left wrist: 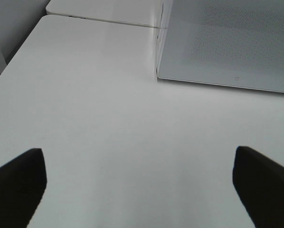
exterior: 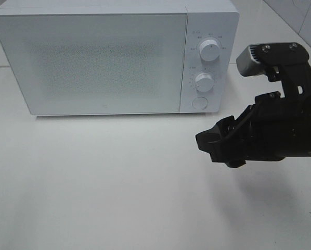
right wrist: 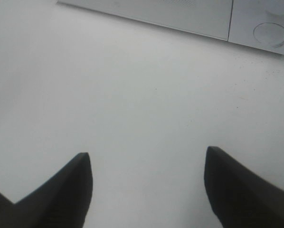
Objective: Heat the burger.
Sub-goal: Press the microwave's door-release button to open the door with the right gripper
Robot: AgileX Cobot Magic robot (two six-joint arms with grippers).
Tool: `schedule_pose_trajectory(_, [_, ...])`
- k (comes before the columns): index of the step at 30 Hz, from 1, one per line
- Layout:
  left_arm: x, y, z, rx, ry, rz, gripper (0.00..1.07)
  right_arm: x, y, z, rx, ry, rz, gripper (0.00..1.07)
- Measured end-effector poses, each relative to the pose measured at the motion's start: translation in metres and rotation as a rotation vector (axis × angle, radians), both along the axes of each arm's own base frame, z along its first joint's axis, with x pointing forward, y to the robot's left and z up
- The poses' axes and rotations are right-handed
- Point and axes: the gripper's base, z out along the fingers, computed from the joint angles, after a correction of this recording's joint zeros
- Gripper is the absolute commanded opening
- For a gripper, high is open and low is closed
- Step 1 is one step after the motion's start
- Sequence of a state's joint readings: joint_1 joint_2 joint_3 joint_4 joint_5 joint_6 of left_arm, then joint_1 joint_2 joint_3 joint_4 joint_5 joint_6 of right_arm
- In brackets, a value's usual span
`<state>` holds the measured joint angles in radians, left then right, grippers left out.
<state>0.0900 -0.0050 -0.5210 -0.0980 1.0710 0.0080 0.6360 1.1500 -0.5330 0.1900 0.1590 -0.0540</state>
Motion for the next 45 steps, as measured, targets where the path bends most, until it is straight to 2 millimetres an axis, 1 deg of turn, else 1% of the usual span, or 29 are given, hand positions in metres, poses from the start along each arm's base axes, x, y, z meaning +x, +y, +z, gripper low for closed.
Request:
schedule_pose_trajectory(2, [0.0, 0.0, 0.0, 0.0, 0.0, 0.0, 1.0, -0.005, -0.005, 0.012, -0.087, 0.035, 0.034, 0.64])
schedule_pose_trajectory(3, [0.0, 0.0, 0.0, 0.0, 0.0, 0.0, 1.0, -0.005, -0.005, 0.012, -0.087, 0.035, 0.034, 0.64])
schedule_pose_trajectory(5, [0.0, 0.0, 0.0, 0.0, 0.0, 0.0, 1.0, -0.011, -0.012, 0.023, -0.143, 0.055, 0.04, 0.64])
schedule_pose_trajectory(6, [0.0, 0.0, 0.0, 0.0, 0.0, 0.0, 1.0, -0.011, -0.012, 0.023, -0.143, 0.055, 0.04, 0.64])
schedule_pose_trajectory(7, [0.0, 0.0, 0.0, 0.0, 0.0, 0.0, 1.0, -0.017, -0.018, 0.029, -0.163, 0.06, 0.04, 0.64])
schedule_pose_trajectory(8, [0.0, 0.0, 0.0, 0.0, 0.0, 0.0, 1.0, -0.017, -0.018, 0.029, -0.163, 0.06, 0.04, 0.64])
schedule_pose_trajectory(10, [0.0, 0.0, 0.0, 0.0, 0.0, 0.0, 1.0, -0.028, -0.026, 0.036, -0.179, 0.065, 0.042, 0.64])
schedule_pose_trajectory(12, [0.0, 0.0, 0.0, 0.0, 0.0, 0.0, 1.0, -0.031, -0.029, 0.038, -0.186, 0.07, 0.043, 0.64])
schedule_pose_trajectory(13, [0.0, 0.0, 0.0, 0.0, 0.0, 0.0, 1.0, -0.039, -0.035, 0.043, -0.19, 0.064, 0.043, 0.64])
schedule_pose_trajectory(14, [0.0, 0.0, 0.0, 0.0, 0.0, 0.0, 1.0, -0.039, -0.035, 0.043, -0.19, 0.064, 0.043, 0.64])
schedule_pose_trajectory(16, [0.0, 0.0, 0.0, 0.0, 0.0, 0.0, 1.0, -0.049, -0.044, 0.05, -0.187, 0.052, 0.042, 0.64])
schedule_pose_trajectory(18, [0.0, 0.0, 0.0, 0.0, 0.0, 0.0, 1.0, -0.053, -0.046, 0.052, -0.187, 0.049, 0.041, 0.64])
schedule_pose_trajectory(19, [0.0, 0.0, 0.0, 0.0, 0.0, 0.0, 1.0, -0.06, -0.052, 0.055, -0.187, 0.049, 0.04, 0.64])
schedule_pose_trajectory(20, [0.0, 0.0, 0.0, 0.0, 0.0, 0.0, 1.0, -0.06, -0.052, 0.055, -0.187, 0.049, 0.04, 0.64])
schedule_pose_trajectory(22, [0.0, 0.0, 0.0, 0.0, 0.0, 0.0, 1.0, -0.069, -0.059, 0.061, -0.172, 0.028, 0.038, 0.64])
schedule_pose_trajectory(24, [0.0, 0.0, 0.0, 0.0, 0.0, 0.0, 1.0, -0.073, -0.061, 0.063, -0.165, 0.017, 0.037, 0.64])
schedule_pose_trajectory(25, [0.0, 0.0, 0.0, 0.0, 0.0, 0.0, 1.0, -0.079, -0.067, 0.066, -0.152, -0.017, 0.034, 0.65])
schedule_pose_trajectory(26, [0.0, 0.0, 0.0, 0.0, 0.0, 0.0, 1.0, -0.079, -0.067, 0.066, -0.152, -0.017, 0.034, 0.65])
schedule_pose_trajectory(27, [0.0, 0.0, 0.0, 0.0, 0.0, 0.0, 1.0, -0.086, -0.073, 0.068, -0.144, -0.048, 0.03, 0.67])
schedule_pose_trajectory(29, [0.0, 0.0, 0.0, 0.0, 0.0, 0.0, 1.0, -0.089, -0.077, 0.068, -0.144, -0.068, 0.028, 0.68])
schedule_pose_trajectory(30, [0.0, 0.0, 0.0, 0.0, 0.0, 0.0, 1.0, -0.095, -0.083, 0.065, -0.15, -0.084, 0.016, 0.7])
schedule_pose_trajectory(31, [0.0, 0.0, 0.0, 0.0, 0.0, 0.0, 1.0, -0.095, -0.083, 0.065, -0.15, -0.084, 0.016, 0.7])
schedule_pose_trajectory(33, [0.0, 0.0, 0.0, 0.0, 0.0, 0.0, 1.0, -0.101, -0.093, 0.059, -0.172, -0.075, -0.032, 0.7])
schedule_pose_trajectory(34, [0.0, 0.0, 0.0, 0.0, 0.0, 0.0, 1.0, -0.101, -0.093, 0.059, -0.172, -0.075, -0.032, 0.7])
schedule_pose_trajectory(38, [0.0, 0.0, 0.0, 0.0, 0.0, 0.0, 1.0, -0.11, -0.108, 0.053, -0.169, -0.082, -0.157, 0.7])
schedule_pose_trajectory(40, [0.0, 0.0, 0.0, 0.0, 0.0, 0.0, 1.0, -0.112, -0.111, 0.054, -0.164, -0.089, -0.184, 0.7])
schedule_pose_trajectory(41, [0.0, 0.0, 0.0, 0.0, 0.0, 0.0, 1.0, -0.117, -0.116, 0.055, -0.147, -0.119, -0.234, 0.7])
schedule_pose_trajectory(43, [0.0, 0.0, 0.0, 0.0, 0.0, 0.0, 1.0, -0.12, -0.118, 0.056, -0.141, -0.132, -0.26, 0.7])
schedule_pose_trajectory(45, [0.0, 0.0, 0.0, 0.0, 0.0, 0.0, 1.0, -0.129, -0.124, 0.055, -0.132, -0.16, -0.326, 0.7])
